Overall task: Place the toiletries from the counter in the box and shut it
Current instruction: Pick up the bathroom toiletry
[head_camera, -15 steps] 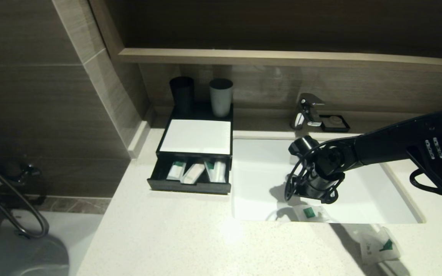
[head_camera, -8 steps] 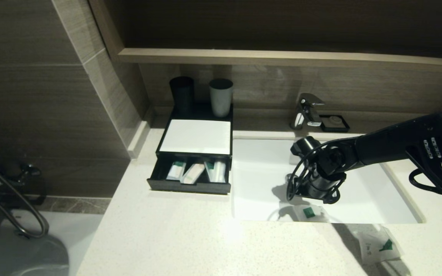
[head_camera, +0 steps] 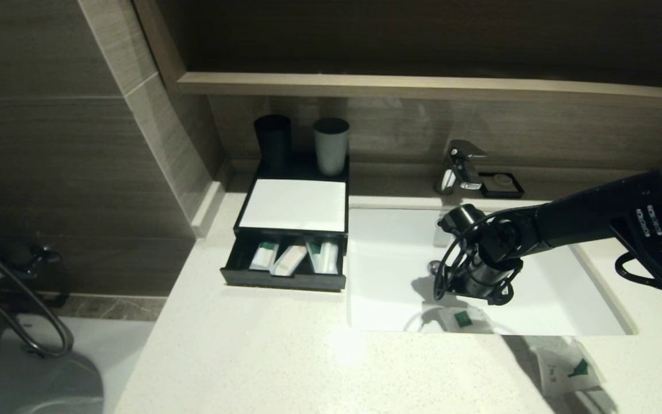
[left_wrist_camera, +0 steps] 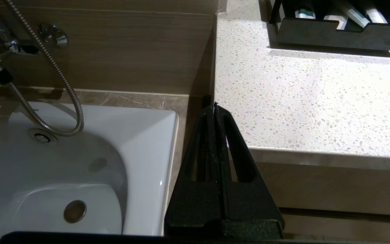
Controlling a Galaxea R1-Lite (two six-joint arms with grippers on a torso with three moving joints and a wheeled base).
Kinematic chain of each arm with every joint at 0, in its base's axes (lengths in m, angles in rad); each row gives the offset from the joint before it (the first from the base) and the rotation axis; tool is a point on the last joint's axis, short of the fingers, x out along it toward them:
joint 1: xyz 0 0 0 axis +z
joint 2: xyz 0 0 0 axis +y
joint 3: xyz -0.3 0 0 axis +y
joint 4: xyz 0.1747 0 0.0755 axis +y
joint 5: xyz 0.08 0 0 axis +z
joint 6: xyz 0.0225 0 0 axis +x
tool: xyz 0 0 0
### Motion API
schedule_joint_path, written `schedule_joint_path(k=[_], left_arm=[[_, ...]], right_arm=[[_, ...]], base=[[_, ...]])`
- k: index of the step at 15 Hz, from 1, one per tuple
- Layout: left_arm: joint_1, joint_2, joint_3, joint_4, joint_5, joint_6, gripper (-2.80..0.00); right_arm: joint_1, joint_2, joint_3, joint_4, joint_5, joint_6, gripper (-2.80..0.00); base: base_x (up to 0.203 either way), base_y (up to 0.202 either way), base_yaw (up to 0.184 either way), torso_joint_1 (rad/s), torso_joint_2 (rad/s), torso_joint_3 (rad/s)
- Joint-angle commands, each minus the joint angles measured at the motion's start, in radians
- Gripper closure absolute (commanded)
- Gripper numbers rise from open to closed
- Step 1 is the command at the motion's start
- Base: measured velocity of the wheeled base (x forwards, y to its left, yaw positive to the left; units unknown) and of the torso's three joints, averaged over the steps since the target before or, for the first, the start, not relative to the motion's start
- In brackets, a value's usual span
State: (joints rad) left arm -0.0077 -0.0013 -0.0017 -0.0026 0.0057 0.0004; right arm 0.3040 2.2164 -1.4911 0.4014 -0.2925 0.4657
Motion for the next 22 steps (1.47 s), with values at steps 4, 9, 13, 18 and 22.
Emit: schedule_joint_path(k=[4,9,13,18,22], left_arm=[[0.0,0.0,0.0,0.0,0.0,0.0,0.0],[0.0,0.0,0.0,0.0,0.0,0.0,0.0],[0.0,0.0,0.0,0.0,0.0,0.0,0.0],[0.0,0.0,0.0,0.0,0.0,0.0,0.0],[0.0,0.0,0.0,0.0,0.0,0.0,0.0]], right_arm=[[-0.012,0.008,0.015,-0.03,0.003,-0.012,-2.8],[-0.032,0.014,0.025,-0.047,0.006,-0.03,-2.8],[-0.04,0.019,0.026,-0.05,0.015,-0.042,-2.8],[-0.039,0.037,0.026,-0.055,0.019,-0.042,-2.8],[-0.039,0.043,0.039,-0.075,0.024,-0.042,-2.8]], base=[[0.0,0.0,0.0,0.0,0.0,0.0],[0.0,0.0,0.0,0.0,0.0,0.0],[0.0,0.0,0.0,0.0,0.0,0.0],[0.0,0.0,0.0,0.0,0.0,0.0],[0.0,0.0,0.0,0.0,0.0,0.0]])
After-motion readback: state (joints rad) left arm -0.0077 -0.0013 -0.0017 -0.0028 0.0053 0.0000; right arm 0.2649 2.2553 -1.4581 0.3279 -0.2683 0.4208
